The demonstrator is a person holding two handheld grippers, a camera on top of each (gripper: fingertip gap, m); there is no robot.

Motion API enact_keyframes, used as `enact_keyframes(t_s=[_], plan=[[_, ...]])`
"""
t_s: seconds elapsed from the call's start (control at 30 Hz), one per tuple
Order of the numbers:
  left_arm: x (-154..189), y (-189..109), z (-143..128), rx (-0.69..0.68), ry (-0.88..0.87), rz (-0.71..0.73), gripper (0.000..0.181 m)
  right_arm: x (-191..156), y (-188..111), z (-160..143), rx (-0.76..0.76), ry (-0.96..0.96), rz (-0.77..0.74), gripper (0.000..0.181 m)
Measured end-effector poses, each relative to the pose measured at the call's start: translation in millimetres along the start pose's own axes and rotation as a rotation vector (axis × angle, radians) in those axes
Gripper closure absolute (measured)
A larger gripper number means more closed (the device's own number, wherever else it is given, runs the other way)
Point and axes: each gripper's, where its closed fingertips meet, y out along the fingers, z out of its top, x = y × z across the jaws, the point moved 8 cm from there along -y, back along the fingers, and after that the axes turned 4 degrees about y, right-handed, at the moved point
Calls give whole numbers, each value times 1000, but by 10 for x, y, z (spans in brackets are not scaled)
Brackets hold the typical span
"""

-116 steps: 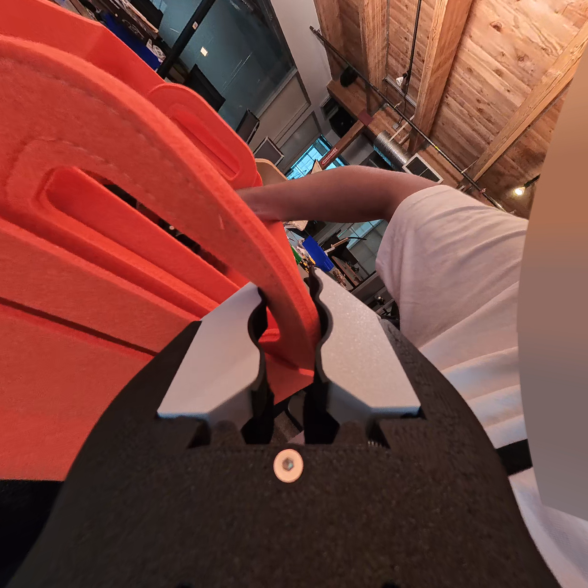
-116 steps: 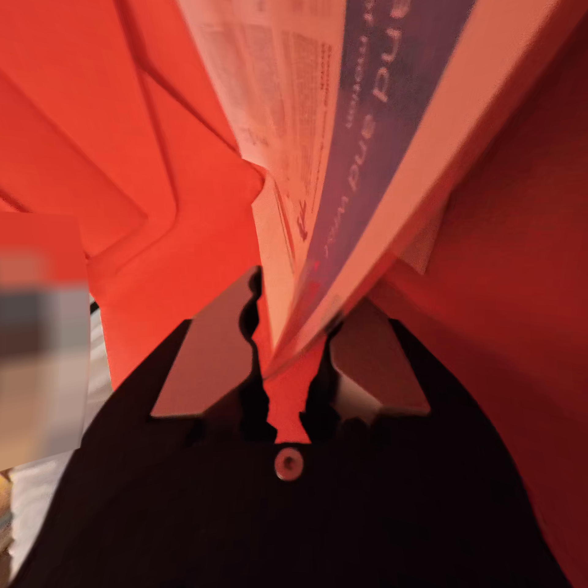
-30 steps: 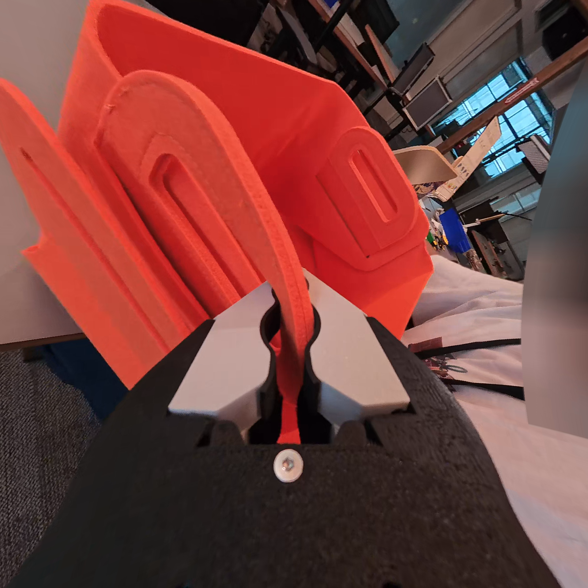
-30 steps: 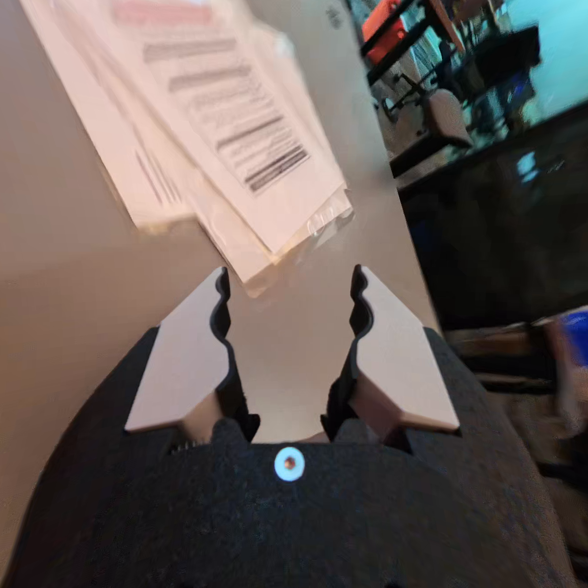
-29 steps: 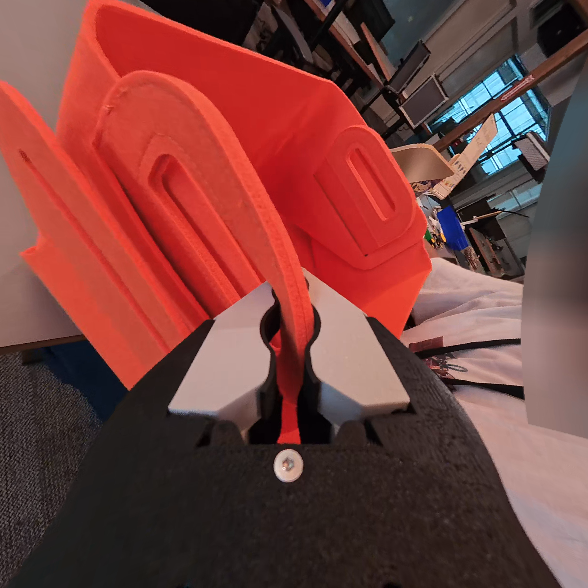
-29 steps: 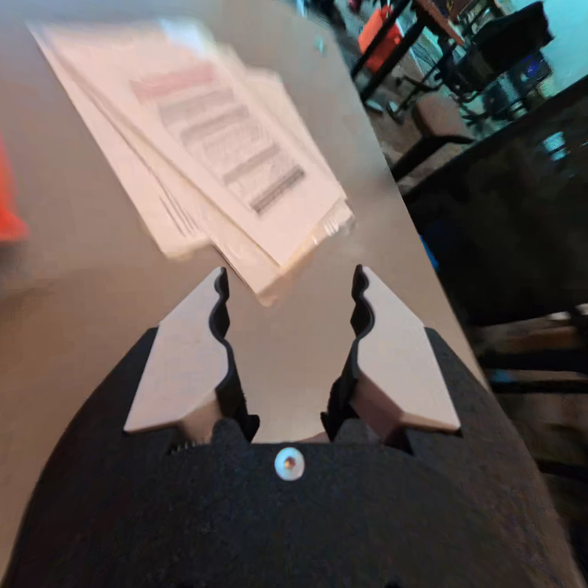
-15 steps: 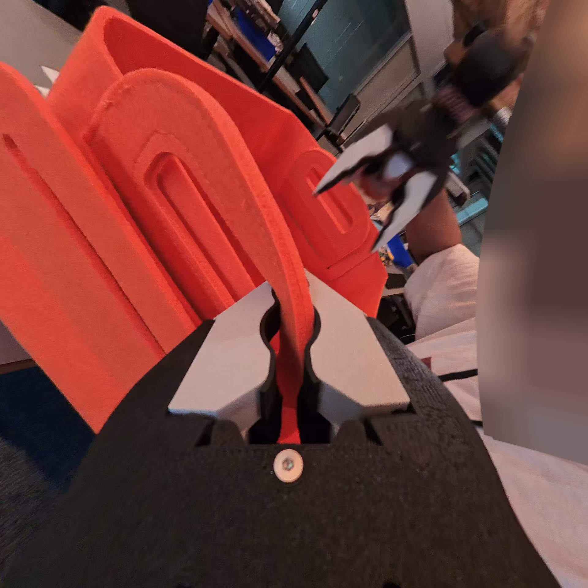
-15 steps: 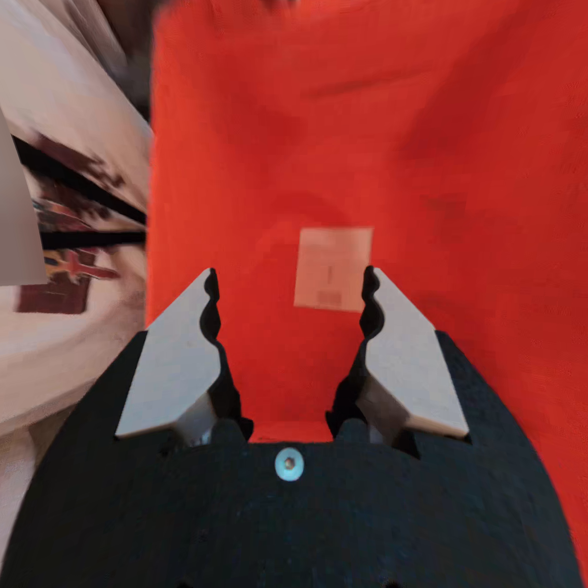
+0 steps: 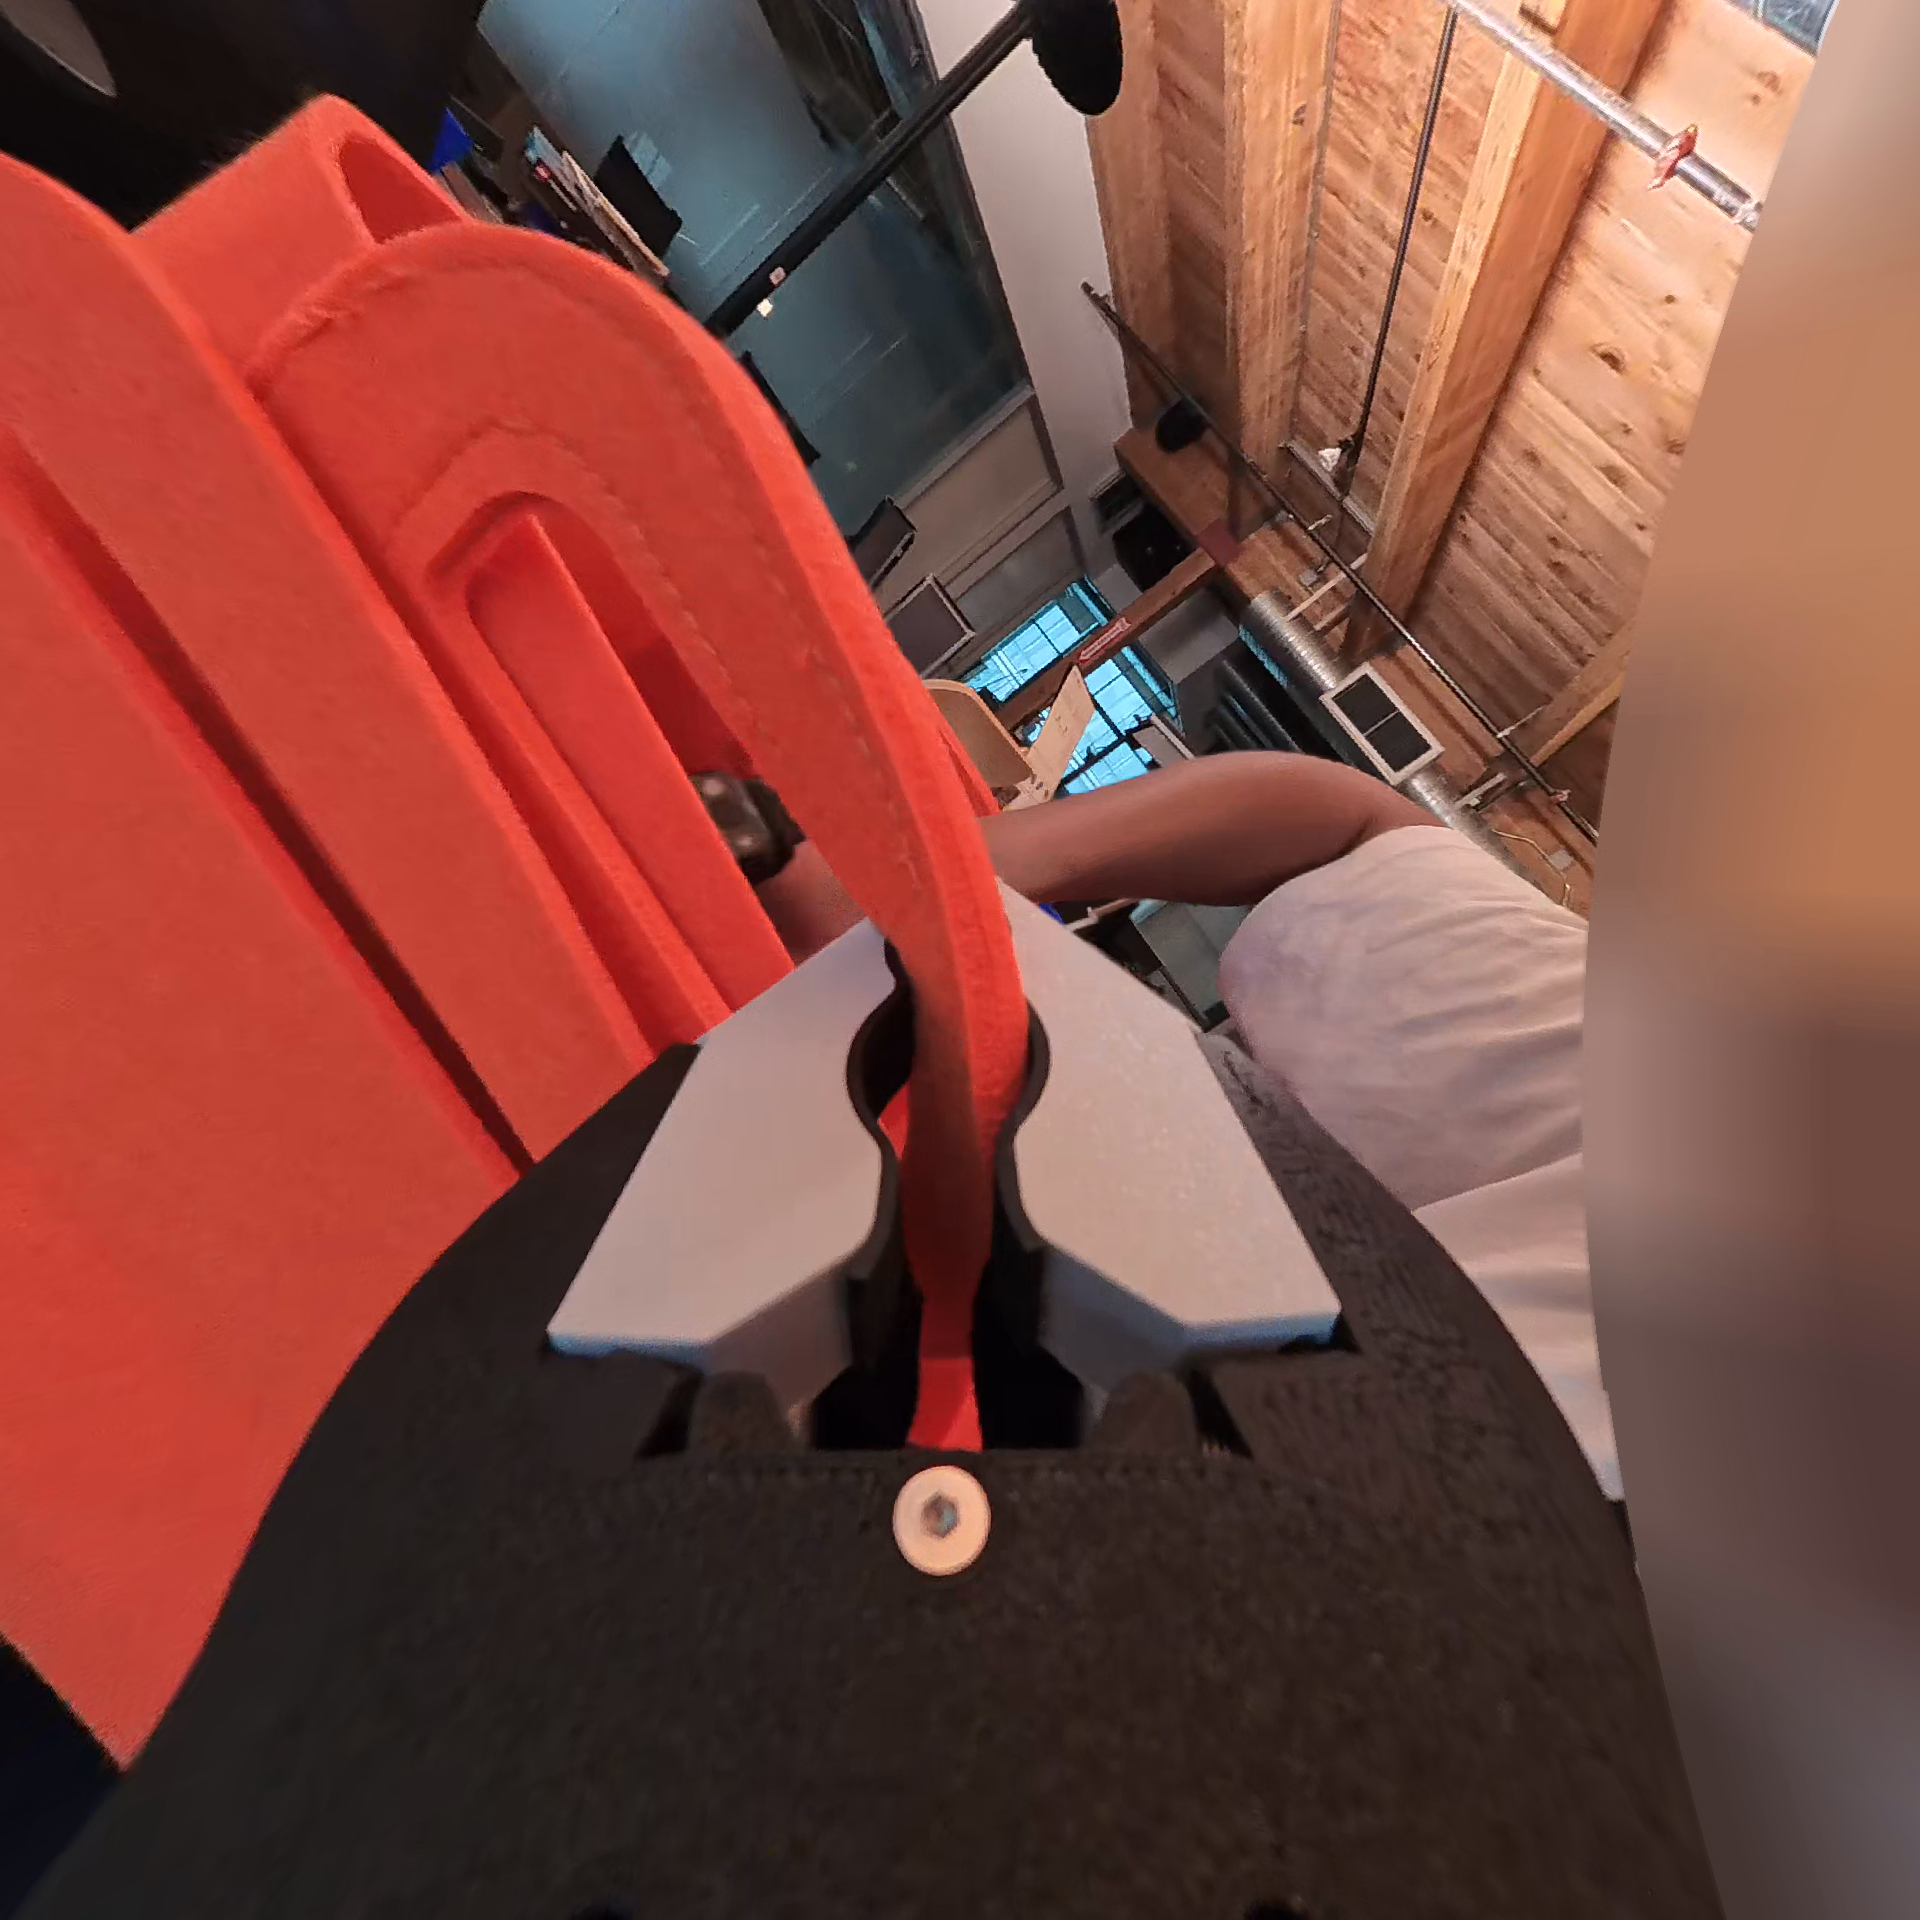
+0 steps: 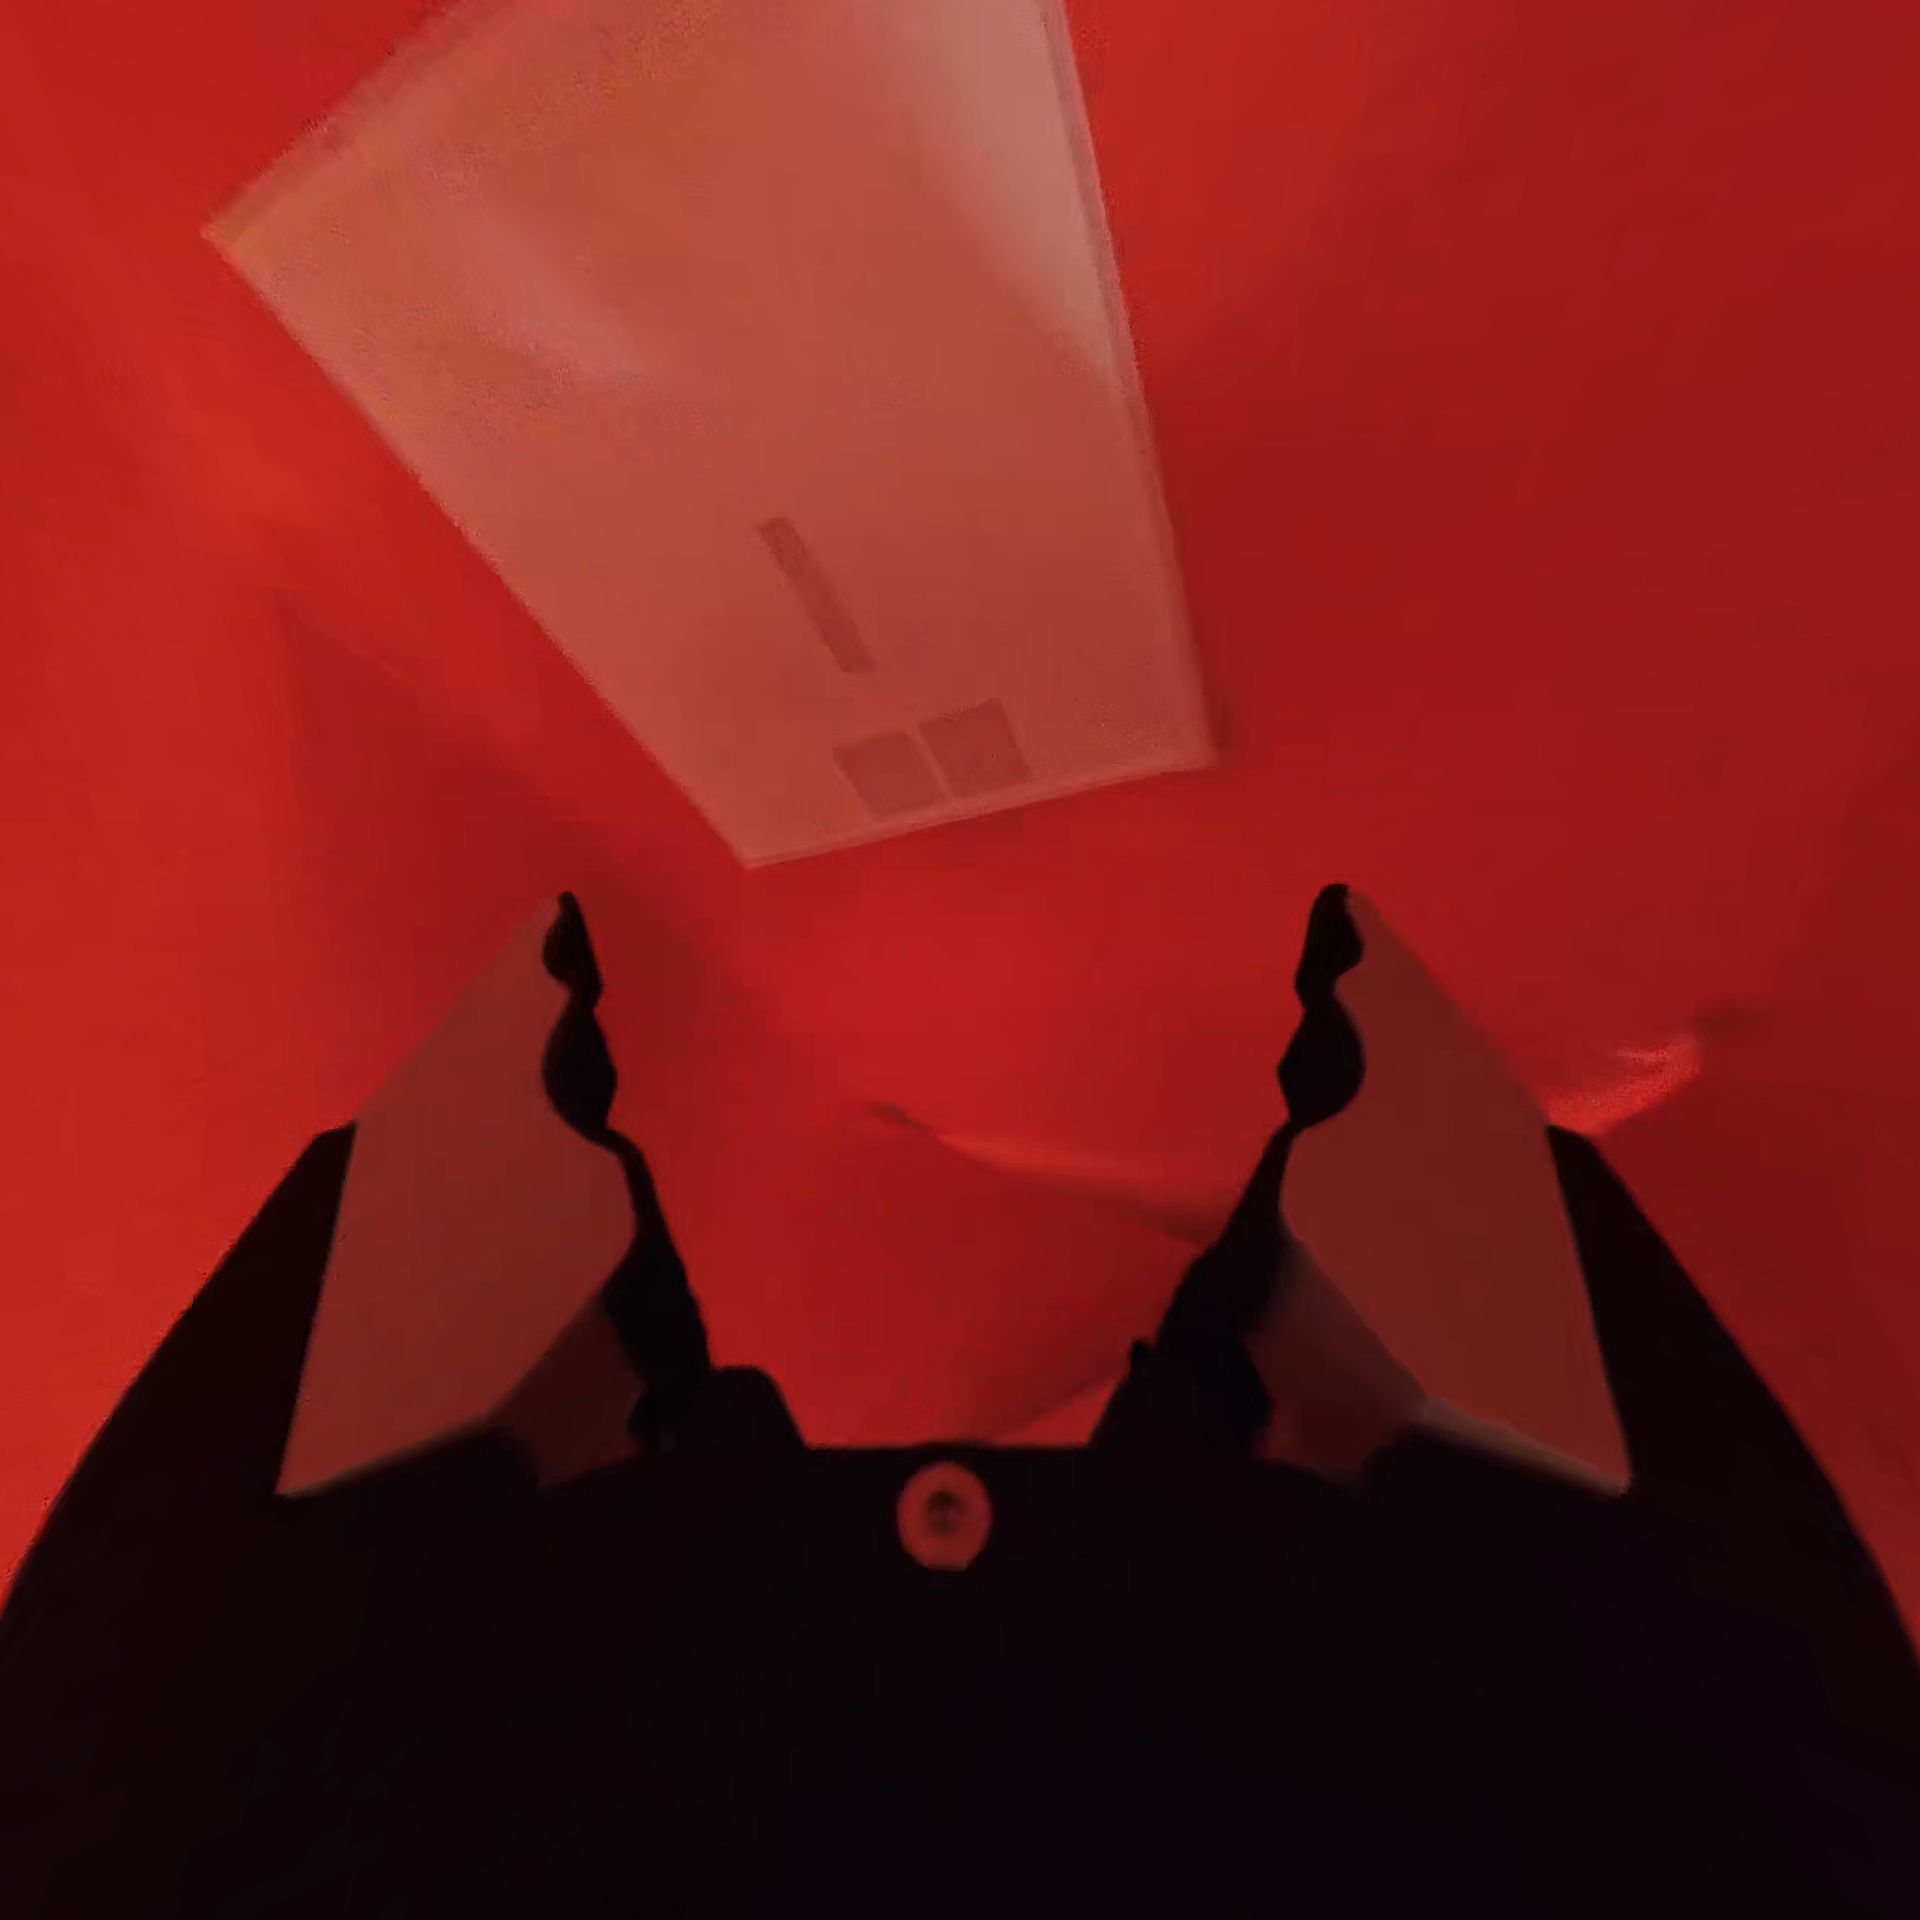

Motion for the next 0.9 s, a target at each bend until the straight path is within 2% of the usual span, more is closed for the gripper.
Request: enact_keyframes(t_s=[0.03, 0.13, 0.23, 0.3, 0.43, 0.63, 0.9], plan=[[-3, -4, -1, -2, 0, -10, 176, 9, 96, -15, 10, 35, 47, 49], [-31, -3, -6, 1, -24, -42, 175, 60, 312, -46, 53, 58, 9, 59], [-58, -10, 11, 16, -38, -67, 175, 25, 410, -25, 75, 84, 32, 82], [-76, -19, 29, 29, -46, -74, 175, 53, 423, -18, 94, 80, -4, 91], [-82, -12, 26, 24, -47, -90, 174, 159, 383, -64, 155, 115, 30, 108], [-70, 8, 3, 19, -61, -112, 174, 399, 213, -4, 345, 115, 10, 131], [-62, 52, -3, 7, -62, -127, 174, 545, 324, -58, 353, 191, 43, 148]])
